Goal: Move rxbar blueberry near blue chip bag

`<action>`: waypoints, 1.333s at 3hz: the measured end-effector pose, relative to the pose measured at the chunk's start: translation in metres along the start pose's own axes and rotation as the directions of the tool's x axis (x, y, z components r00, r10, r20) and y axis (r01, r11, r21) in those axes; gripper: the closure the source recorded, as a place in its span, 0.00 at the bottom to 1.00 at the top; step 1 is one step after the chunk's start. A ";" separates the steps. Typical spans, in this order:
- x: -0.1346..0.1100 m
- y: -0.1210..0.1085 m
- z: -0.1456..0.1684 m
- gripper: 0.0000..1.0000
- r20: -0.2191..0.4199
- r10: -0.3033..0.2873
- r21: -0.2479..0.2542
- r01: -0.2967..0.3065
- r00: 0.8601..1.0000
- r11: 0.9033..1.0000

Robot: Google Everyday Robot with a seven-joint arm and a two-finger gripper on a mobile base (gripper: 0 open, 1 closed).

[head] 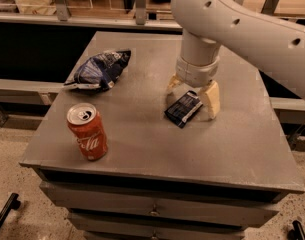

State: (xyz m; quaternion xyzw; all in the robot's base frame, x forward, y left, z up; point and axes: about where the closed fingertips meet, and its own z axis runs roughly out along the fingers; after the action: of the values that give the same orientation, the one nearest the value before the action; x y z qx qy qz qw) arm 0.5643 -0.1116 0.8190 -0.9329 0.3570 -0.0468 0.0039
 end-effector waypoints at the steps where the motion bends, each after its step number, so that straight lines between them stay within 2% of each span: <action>1: 0.000 0.000 -0.005 0.64 0.000 0.000 0.000 0.000 1.000 1.000; 2: 0.001 -0.001 -0.014 0.87 0.000 0.000 0.000 0.000 1.000 1.000; 3: 0.001 -0.001 -0.014 1.00 0.000 0.000 0.000 0.000 1.000 1.000; 4: 0.001 -0.001 -0.014 1.00 0.000 0.000 0.000 0.000 1.000 1.000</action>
Offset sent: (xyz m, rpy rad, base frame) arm 0.0000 0.0000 0.0036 0.0000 0.0000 0.0000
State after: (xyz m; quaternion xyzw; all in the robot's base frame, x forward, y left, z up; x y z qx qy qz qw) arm 0.5643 -0.1116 0.8332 -0.9329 0.3570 -0.0468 0.0039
